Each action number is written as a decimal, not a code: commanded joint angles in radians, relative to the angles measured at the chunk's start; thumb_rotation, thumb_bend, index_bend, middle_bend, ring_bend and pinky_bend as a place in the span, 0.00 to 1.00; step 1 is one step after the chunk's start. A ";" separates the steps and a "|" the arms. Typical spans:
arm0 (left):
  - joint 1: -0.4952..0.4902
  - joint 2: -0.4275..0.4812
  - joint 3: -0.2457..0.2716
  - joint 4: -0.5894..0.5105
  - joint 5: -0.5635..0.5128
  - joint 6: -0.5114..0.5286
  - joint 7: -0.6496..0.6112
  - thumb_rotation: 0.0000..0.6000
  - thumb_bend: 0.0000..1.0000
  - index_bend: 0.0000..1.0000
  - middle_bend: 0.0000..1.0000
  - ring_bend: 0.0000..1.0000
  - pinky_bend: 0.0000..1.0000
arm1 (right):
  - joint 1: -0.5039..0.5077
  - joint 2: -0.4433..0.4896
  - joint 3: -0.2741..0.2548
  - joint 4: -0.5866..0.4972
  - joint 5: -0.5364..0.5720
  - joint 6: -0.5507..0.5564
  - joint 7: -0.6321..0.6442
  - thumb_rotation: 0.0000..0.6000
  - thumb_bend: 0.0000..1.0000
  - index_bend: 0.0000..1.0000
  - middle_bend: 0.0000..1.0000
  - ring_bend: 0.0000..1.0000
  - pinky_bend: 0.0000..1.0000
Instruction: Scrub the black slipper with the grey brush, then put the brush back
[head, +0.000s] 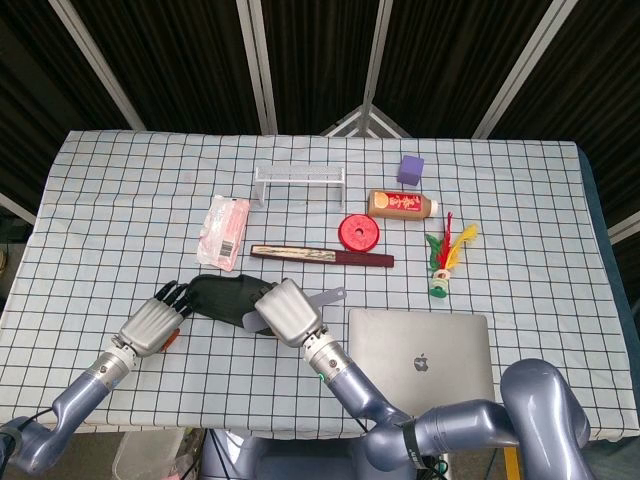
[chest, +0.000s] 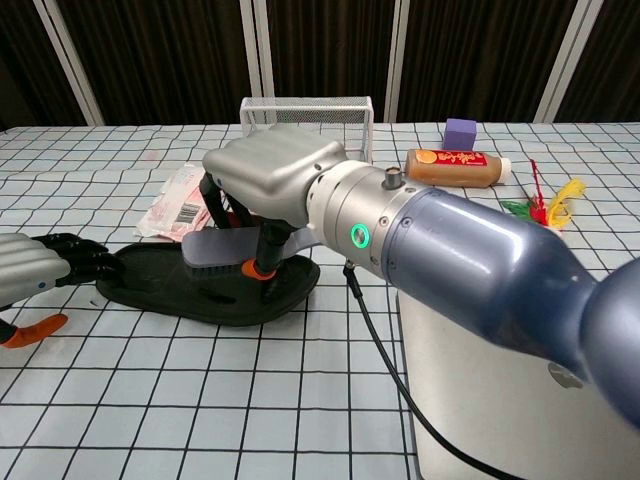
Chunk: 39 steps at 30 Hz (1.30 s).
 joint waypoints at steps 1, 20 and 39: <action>-0.001 0.000 0.000 0.002 0.000 0.002 -0.002 1.00 0.73 0.17 0.07 0.00 0.02 | 0.012 -0.040 -0.010 0.048 0.003 0.007 -0.023 1.00 0.73 0.79 0.70 0.56 0.62; -0.019 -0.022 0.009 0.027 0.005 -0.006 -0.025 1.00 0.73 0.17 0.07 0.00 0.02 | 0.044 -0.241 0.004 0.269 -0.054 0.078 -0.127 1.00 0.73 0.80 0.72 0.58 0.64; -0.011 -0.023 0.025 0.053 0.001 0.002 -0.046 1.00 0.73 0.17 0.07 0.00 0.02 | 0.012 -0.213 0.024 0.343 -0.012 0.050 -0.188 1.00 0.73 0.80 0.72 0.58 0.64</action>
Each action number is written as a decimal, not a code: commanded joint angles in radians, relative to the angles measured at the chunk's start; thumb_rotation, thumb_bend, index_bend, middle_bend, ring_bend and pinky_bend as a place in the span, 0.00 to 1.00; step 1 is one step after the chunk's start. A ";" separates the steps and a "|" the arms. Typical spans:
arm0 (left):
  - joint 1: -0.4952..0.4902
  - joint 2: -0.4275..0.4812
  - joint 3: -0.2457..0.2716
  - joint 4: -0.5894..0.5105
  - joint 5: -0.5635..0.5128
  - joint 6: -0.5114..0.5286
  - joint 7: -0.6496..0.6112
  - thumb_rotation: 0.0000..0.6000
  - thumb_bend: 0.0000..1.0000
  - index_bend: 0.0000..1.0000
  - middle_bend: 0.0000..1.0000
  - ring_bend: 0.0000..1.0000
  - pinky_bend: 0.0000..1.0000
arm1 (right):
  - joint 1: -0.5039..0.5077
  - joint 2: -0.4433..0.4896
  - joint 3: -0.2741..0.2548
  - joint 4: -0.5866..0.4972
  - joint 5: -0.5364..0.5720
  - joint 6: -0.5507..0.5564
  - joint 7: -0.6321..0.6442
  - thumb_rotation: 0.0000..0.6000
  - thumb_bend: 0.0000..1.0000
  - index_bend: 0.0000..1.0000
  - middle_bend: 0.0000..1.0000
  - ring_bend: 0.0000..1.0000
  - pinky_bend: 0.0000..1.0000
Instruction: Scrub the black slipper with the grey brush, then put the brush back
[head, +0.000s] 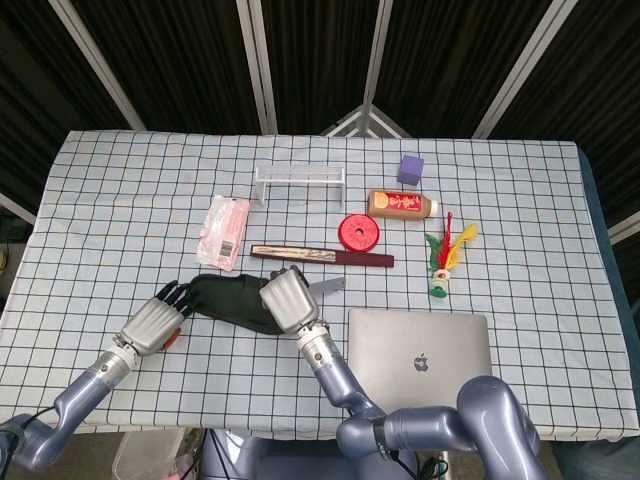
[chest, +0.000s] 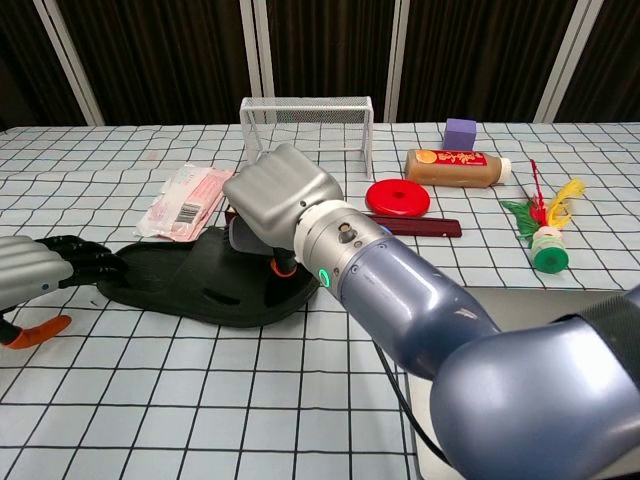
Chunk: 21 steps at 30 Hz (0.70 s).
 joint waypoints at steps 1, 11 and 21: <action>-0.001 -0.002 0.000 0.001 0.000 -0.001 -0.002 1.00 0.73 0.17 0.07 0.00 0.02 | -0.003 0.003 -0.003 -0.012 -0.003 0.000 -0.005 1.00 0.73 0.80 0.72 0.58 0.64; -0.006 -0.004 -0.004 -0.014 -0.006 -0.001 0.011 1.00 0.73 0.17 0.07 0.00 0.02 | -0.002 -0.014 -0.015 -0.071 -0.022 0.015 -0.048 1.00 0.74 0.80 0.72 0.58 0.64; -0.016 -0.007 -0.011 -0.037 -0.011 -0.005 0.014 1.00 0.73 0.17 0.07 0.00 0.02 | 0.017 -0.071 -0.025 -0.056 -0.066 0.033 -0.102 1.00 0.74 0.80 0.72 0.58 0.64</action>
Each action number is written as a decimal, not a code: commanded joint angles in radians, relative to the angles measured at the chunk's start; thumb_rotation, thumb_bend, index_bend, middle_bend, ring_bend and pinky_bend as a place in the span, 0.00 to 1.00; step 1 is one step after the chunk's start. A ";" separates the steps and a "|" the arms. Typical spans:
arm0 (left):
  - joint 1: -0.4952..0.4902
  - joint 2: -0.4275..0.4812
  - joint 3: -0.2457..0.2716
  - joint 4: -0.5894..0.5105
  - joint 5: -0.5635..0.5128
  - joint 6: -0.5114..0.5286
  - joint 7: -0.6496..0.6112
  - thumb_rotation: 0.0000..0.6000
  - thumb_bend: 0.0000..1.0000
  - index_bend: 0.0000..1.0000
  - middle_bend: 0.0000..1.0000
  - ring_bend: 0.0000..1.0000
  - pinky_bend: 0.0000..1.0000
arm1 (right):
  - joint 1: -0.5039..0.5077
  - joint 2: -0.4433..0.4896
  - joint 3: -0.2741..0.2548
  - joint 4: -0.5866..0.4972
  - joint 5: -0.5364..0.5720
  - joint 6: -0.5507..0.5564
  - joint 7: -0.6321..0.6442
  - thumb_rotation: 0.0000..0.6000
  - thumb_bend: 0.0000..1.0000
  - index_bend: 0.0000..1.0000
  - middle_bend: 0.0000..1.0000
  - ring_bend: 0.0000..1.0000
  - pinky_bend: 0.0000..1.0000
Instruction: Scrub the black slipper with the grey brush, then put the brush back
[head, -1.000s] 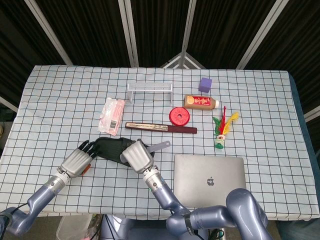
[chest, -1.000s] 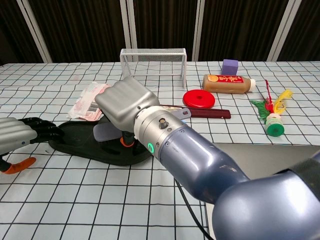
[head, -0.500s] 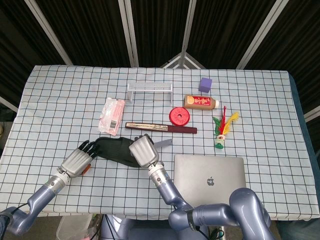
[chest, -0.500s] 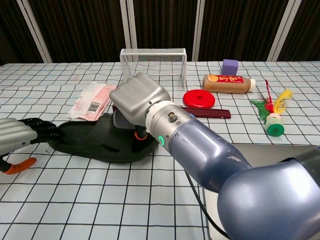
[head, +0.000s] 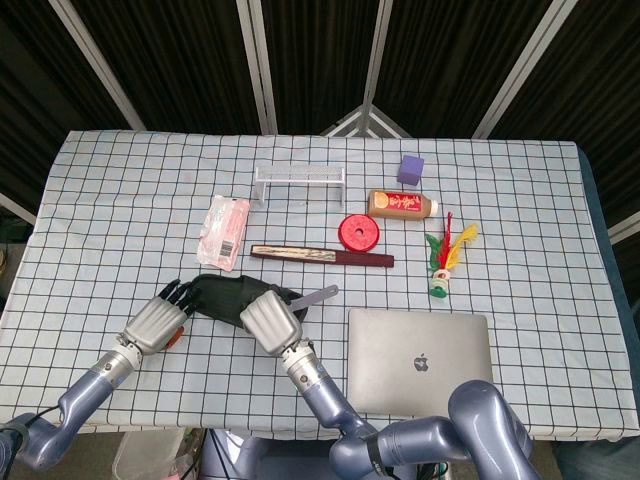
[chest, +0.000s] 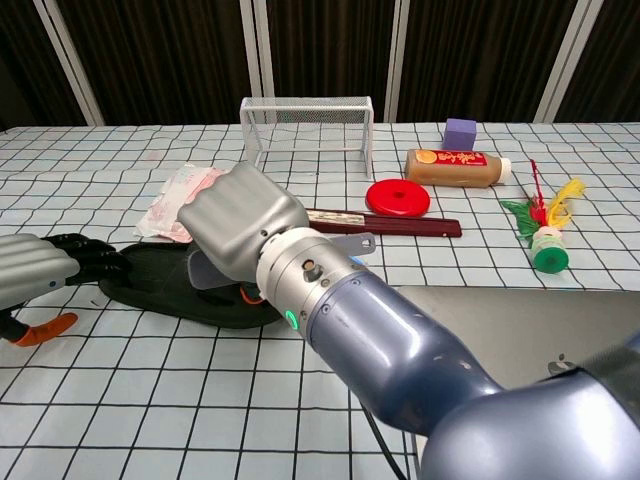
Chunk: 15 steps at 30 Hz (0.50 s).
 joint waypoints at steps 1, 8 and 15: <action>-0.002 0.000 -0.001 -0.006 0.001 0.000 -0.002 1.00 0.73 0.17 0.07 0.00 0.02 | 0.010 -0.018 -0.001 0.010 -0.019 0.008 -0.018 1.00 0.74 0.80 0.72 0.58 0.64; -0.005 0.003 0.000 -0.019 0.007 0.007 -0.010 1.00 0.73 0.17 0.07 0.00 0.02 | 0.020 -0.063 0.013 0.033 -0.025 0.012 -0.061 1.00 0.74 0.80 0.72 0.58 0.64; -0.010 0.004 -0.003 -0.029 0.002 0.004 -0.015 1.00 0.73 0.17 0.07 0.00 0.02 | 0.024 -0.087 0.023 0.063 -0.027 0.000 -0.082 1.00 0.74 0.80 0.72 0.58 0.64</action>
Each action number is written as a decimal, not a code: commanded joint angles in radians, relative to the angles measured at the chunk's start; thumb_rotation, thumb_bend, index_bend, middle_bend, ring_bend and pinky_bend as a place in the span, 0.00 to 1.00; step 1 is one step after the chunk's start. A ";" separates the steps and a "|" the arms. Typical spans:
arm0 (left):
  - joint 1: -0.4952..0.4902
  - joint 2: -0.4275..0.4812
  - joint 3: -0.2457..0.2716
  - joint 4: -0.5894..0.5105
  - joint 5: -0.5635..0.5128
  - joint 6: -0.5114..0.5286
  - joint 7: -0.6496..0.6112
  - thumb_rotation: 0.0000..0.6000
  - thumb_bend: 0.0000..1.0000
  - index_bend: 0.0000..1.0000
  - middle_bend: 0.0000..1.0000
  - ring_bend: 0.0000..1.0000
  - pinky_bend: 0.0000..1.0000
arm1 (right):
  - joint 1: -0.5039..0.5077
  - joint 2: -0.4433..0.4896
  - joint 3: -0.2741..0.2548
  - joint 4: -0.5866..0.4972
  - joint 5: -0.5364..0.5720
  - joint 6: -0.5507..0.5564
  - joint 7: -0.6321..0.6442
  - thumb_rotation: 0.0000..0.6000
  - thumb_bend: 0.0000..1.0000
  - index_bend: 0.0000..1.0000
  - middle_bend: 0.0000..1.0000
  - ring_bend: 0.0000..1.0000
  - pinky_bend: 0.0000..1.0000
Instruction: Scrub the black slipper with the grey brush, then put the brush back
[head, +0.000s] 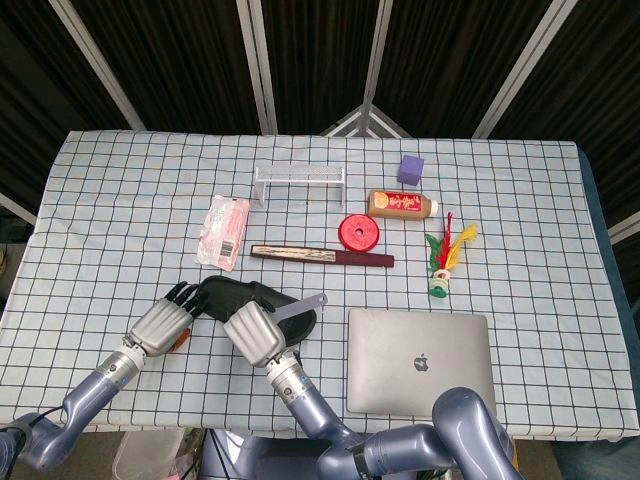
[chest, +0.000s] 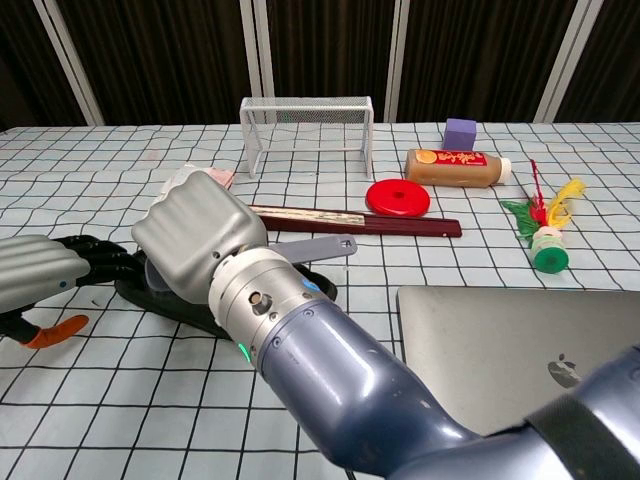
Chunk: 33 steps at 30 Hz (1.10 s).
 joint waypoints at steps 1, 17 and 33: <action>-0.001 0.000 0.000 -0.002 0.000 0.000 -0.002 1.00 0.73 0.17 0.07 0.00 0.02 | 0.001 -0.010 0.004 0.015 0.002 -0.008 -0.007 1.00 0.74 0.80 0.72 0.58 0.64; 0.005 0.002 0.007 -0.011 0.000 0.013 0.008 1.00 0.73 0.17 0.07 0.00 0.02 | -0.027 -0.008 -0.006 0.103 -0.006 -0.050 0.014 1.00 0.74 0.80 0.72 0.58 0.64; 0.009 0.006 0.011 -0.005 -0.010 0.010 0.012 1.00 0.73 0.16 0.07 0.00 0.02 | -0.055 0.037 0.004 0.139 -0.002 -0.042 -0.037 1.00 0.74 0.80 0.72 0.58 0.64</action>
